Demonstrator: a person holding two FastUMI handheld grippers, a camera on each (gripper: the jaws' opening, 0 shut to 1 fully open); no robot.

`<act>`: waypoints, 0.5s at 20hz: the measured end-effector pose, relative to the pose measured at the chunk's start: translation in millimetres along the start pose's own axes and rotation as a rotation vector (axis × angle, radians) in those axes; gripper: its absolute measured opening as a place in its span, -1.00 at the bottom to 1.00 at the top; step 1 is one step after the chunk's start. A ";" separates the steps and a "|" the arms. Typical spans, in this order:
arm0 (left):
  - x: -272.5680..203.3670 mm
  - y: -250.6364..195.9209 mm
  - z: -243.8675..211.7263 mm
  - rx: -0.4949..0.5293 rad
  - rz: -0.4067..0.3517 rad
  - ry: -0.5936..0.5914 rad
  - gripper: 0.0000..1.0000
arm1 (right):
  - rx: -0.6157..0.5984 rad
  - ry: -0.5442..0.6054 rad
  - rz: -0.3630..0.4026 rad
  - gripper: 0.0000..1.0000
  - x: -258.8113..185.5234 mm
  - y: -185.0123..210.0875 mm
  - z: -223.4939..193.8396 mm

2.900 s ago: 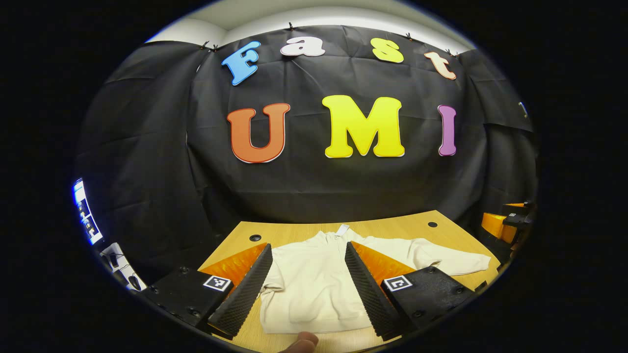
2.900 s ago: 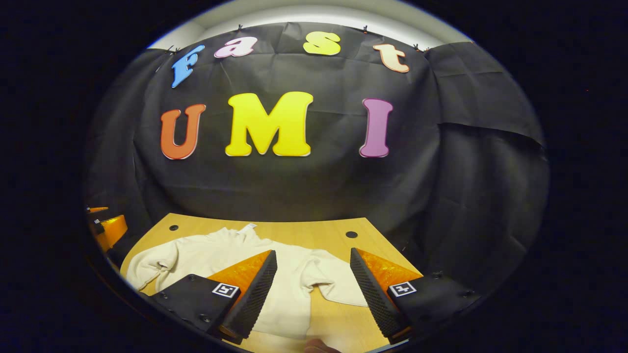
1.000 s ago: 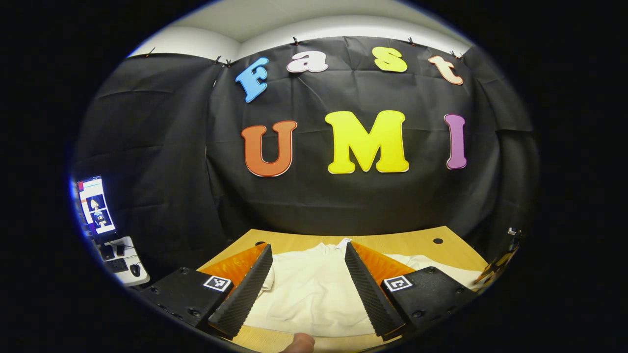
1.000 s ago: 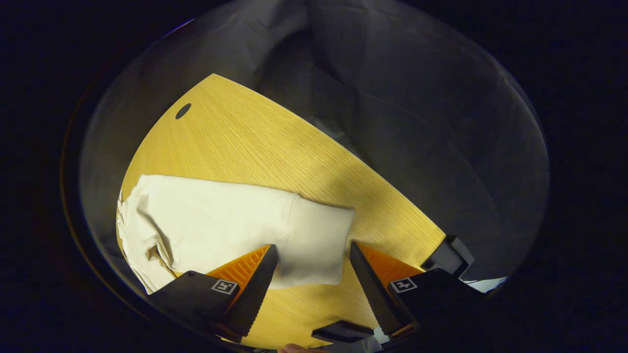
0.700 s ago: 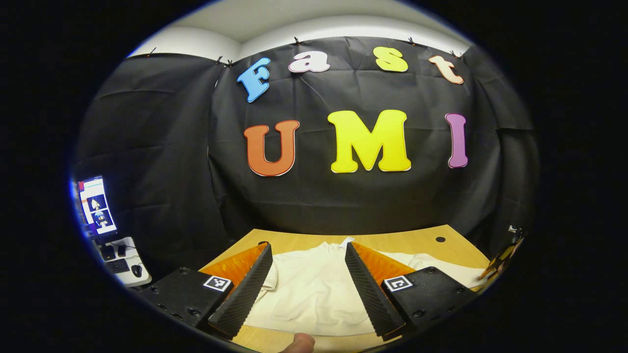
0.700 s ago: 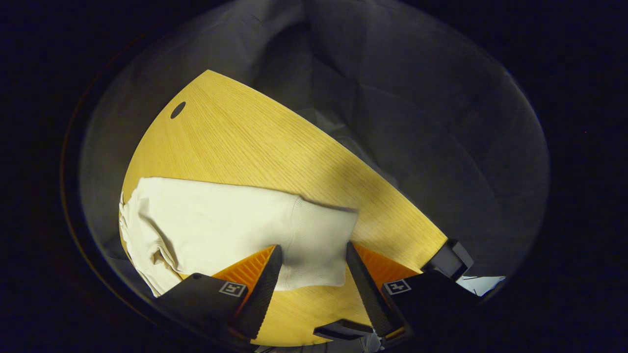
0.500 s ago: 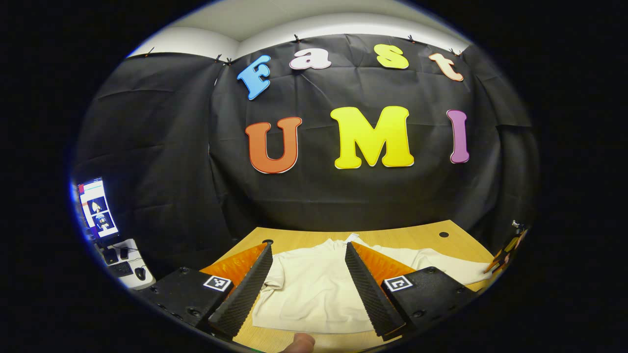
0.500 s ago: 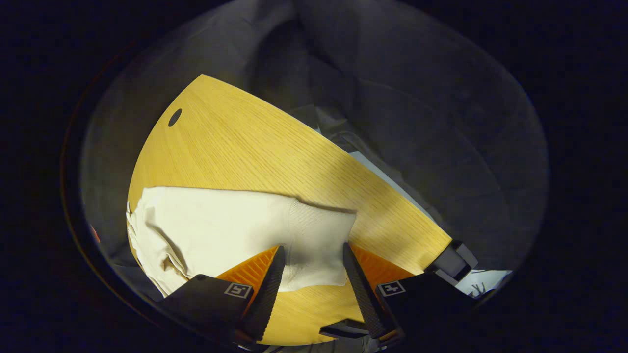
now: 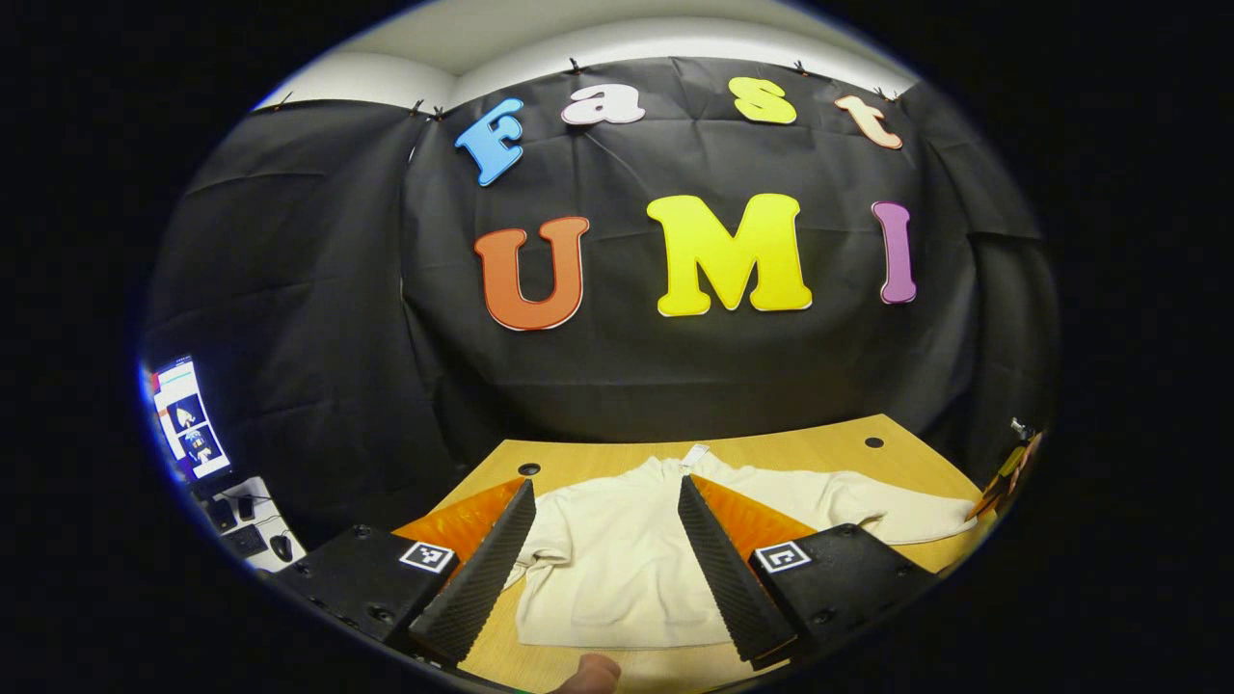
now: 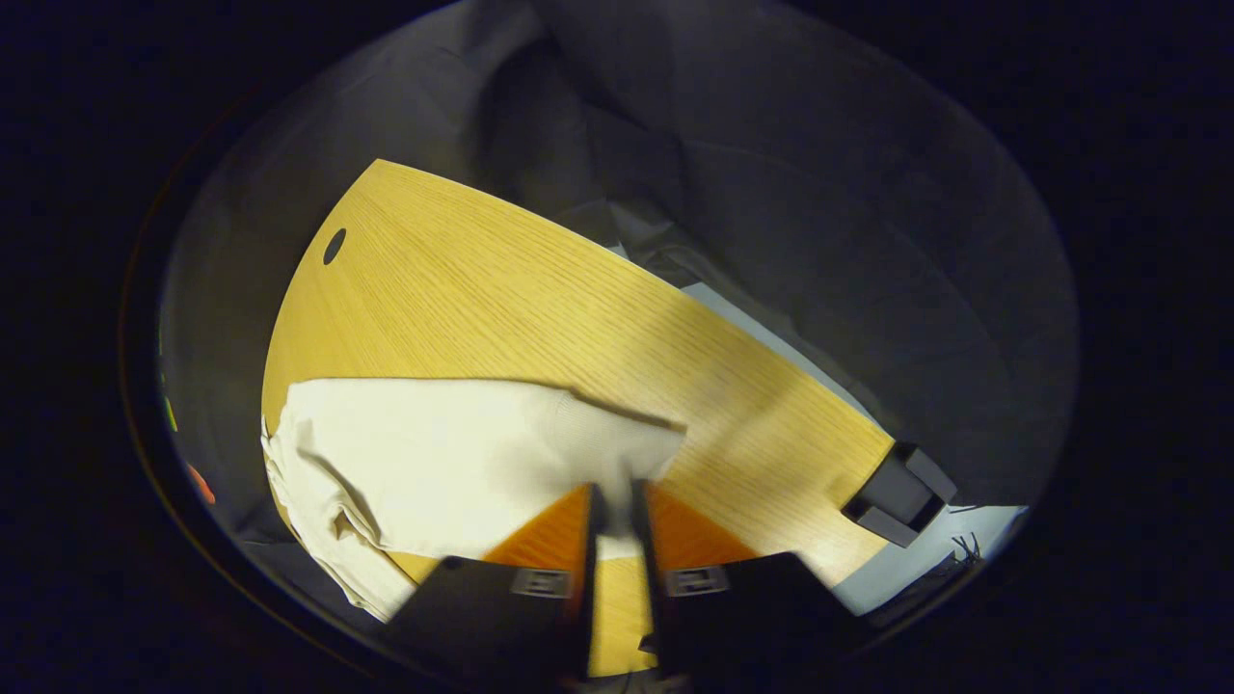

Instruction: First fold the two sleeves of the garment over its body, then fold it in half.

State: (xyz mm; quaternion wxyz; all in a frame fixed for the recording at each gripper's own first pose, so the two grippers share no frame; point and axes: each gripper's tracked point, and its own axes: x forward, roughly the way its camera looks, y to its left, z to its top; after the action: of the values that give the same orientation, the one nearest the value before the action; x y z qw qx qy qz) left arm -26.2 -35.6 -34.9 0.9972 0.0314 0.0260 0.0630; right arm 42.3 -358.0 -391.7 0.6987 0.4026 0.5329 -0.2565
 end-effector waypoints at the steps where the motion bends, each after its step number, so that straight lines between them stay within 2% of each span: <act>1: 0.3 1.7 -0.6 -0.001 -0.002 0.000 0.94 | -0.007 0.000 -0.006 -0.77 -1.0 0.0 -1.6; 2: 1.1 1.3 -0.8 -0.002 -0.007 0.000 0.94 | -0.024 -0.007 -0.011 -0.81 -3.0 -1.1 -0.5; 10: 8.2 3.6 -1.8 -0.012 -0.028 0.000 0.94 | -0.101 -0.084 0.008 -0.77 -41.4 27.0 9.5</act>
State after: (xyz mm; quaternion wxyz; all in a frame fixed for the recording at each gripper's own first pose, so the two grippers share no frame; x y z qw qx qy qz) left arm -18.6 -30.8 -36.8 0.9982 0.0249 0.0259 0.0490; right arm 56.2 -354.2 -343.4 0.7408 0.3581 0.5137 -0.2430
